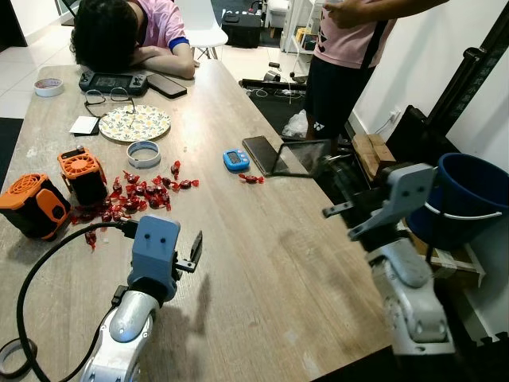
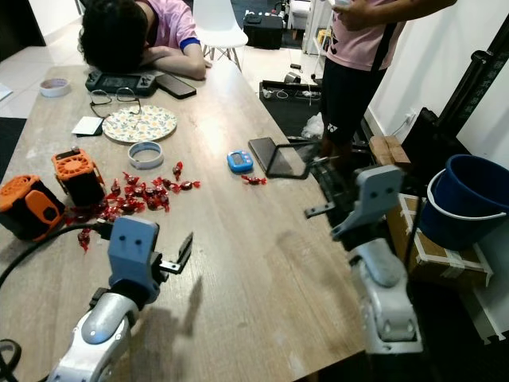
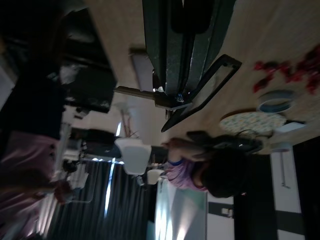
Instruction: Hang keys on a hook
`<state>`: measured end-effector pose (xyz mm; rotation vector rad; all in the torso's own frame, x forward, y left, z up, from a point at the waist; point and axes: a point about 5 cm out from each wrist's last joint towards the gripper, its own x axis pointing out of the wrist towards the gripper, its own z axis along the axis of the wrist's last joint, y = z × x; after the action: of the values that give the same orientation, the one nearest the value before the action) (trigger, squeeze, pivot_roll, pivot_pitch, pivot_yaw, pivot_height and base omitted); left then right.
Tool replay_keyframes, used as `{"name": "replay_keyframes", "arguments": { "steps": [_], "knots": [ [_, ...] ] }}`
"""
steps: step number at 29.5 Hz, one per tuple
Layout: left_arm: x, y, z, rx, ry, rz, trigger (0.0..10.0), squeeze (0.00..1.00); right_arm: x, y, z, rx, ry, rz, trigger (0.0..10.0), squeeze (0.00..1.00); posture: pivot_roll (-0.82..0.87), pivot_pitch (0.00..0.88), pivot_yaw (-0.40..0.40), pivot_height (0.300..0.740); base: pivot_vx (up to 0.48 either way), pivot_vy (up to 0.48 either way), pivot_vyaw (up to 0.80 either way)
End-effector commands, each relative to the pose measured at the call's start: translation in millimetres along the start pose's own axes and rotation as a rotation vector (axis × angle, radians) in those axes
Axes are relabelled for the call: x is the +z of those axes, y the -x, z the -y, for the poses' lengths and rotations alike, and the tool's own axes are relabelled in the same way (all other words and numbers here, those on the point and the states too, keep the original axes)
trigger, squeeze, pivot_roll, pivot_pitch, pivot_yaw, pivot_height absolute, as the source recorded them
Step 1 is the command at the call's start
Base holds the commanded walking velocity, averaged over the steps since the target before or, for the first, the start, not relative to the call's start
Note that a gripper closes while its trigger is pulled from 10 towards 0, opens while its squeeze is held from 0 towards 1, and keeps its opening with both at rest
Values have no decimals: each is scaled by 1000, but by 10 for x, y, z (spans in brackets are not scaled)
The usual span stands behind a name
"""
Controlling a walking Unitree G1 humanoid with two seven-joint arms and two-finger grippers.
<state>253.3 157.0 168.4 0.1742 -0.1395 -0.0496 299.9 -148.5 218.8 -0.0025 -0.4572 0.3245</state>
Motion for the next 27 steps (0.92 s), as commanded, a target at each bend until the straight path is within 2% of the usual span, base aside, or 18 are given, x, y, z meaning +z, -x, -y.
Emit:
{"name": "replay_keyframes", "arguments": {
  "steps": [1, 5, 8, 27],
  "knots": [
    [3, 42, -6, 33, 12, -1, 10000, 0, 32, 26, 11, -25, -11, 12, 10000, 0, 109, 138, -56, 740, 0, 0, 0],
    [29, 31, -40, 76, 13, 6, 10000, 0, 15, 38, -1, -48, -16, 14, 10000, 0, 110, 135, -56, 740, 0, 0, 0],
    [20, -5, -58, 105, -32, 18, 10000, 0, -17, 45, -39, -56, -9, 16, 10000, 0, 105, 130, -55, 740, 0, 0, 0],
    [-42, 2, -60, 122, -27, 1, 10000, 0, -121, 75, -149, -25, -48, -29, 10000, 0, 112, 131, -58, 740, 0, 0, 0]
  ]
}}
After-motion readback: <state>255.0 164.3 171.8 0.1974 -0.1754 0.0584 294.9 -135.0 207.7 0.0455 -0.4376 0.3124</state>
